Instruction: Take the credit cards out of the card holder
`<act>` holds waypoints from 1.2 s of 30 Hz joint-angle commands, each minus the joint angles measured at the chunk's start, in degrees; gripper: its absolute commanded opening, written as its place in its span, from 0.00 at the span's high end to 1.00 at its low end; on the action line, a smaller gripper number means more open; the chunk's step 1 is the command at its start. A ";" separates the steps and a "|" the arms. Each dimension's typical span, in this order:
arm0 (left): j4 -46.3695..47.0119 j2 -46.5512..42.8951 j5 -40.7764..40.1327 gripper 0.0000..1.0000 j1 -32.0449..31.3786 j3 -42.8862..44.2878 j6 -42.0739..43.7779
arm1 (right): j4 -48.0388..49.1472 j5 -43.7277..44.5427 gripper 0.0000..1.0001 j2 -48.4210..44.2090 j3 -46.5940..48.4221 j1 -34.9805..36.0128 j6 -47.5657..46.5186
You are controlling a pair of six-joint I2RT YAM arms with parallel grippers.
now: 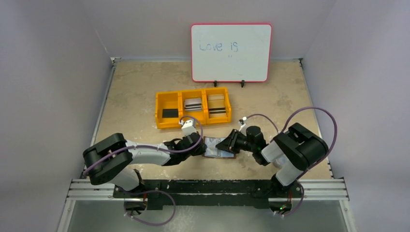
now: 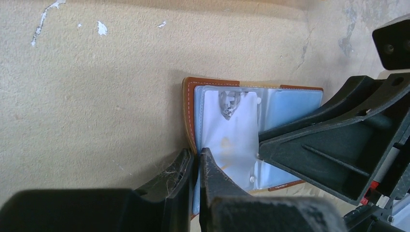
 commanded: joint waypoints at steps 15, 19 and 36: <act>2.65 0.78 2.71 0.94 -1.87 -1.26 -0.87 | 0.06 2.49 0.85 -0.95 0.37 0.73 1.96; 2.79 1.24 3.07 1.00 -1.97 -1.08 -0.56 | -5.07 3.79 0.77 -1.55 1.03 0.74 0.73; -1.36 -0.42 -1.27 1.00 -2.35 -0.47 -1.22 | 2.02 1.31 1.00 -2.23 -0.31 0.73 0.07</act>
